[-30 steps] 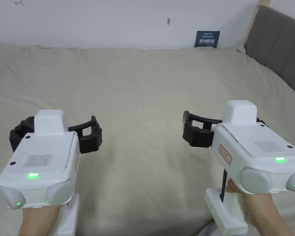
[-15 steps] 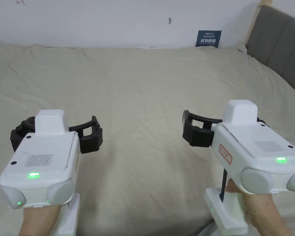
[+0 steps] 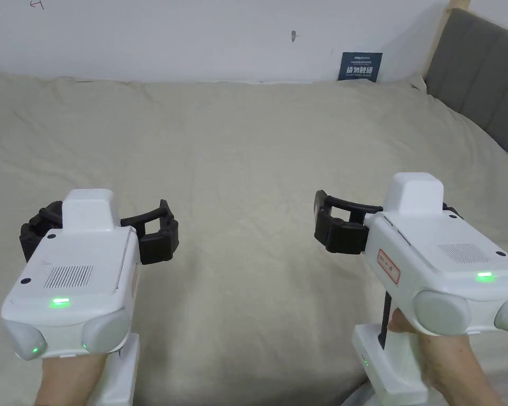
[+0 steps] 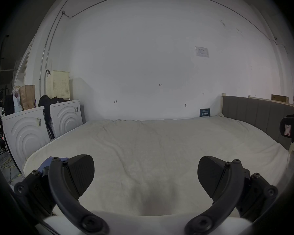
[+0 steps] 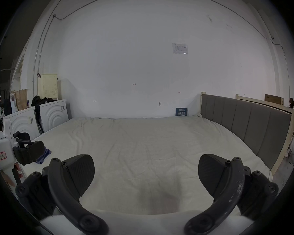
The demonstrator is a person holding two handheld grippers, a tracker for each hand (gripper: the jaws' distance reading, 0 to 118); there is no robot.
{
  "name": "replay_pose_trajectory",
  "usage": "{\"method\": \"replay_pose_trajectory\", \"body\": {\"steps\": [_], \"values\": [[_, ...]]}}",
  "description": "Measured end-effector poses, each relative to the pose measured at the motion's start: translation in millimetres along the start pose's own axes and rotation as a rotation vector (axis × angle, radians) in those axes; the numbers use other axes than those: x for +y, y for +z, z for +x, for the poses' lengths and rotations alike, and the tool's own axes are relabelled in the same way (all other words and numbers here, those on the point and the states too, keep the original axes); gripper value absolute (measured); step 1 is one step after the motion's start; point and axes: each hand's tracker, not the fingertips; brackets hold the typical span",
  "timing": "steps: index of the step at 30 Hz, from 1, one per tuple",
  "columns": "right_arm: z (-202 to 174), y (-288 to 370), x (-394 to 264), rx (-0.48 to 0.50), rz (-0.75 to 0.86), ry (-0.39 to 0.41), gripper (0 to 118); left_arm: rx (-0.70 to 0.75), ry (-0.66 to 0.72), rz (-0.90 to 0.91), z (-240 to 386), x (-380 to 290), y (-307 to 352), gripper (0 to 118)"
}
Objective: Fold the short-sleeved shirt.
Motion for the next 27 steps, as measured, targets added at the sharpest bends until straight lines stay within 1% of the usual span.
{"method": "replay_pose_trajectory", "body": {"steps": [16, 21, 24, 27], "values": [[1, -2, 2, 0.002, 0.005, 0.004, 118, -0.001, -0.003, 0.0, 2, 1, 1, 118], [0, -2, 3, -0.017, 0.004, -0.004, 118, -0.001, 0.007, -0.001, 2, 4, 2, 118], [0, -1, 7, -0.019, -0.012, -0.032, 118, 0.001, 0.015, -0.009, 3, 11, 6, 118], [4, -3, 21, 0.043, -0.158, -0.136, 118, -0.004, 0.026, -0.007, 6, 15, 14, 118]]}}
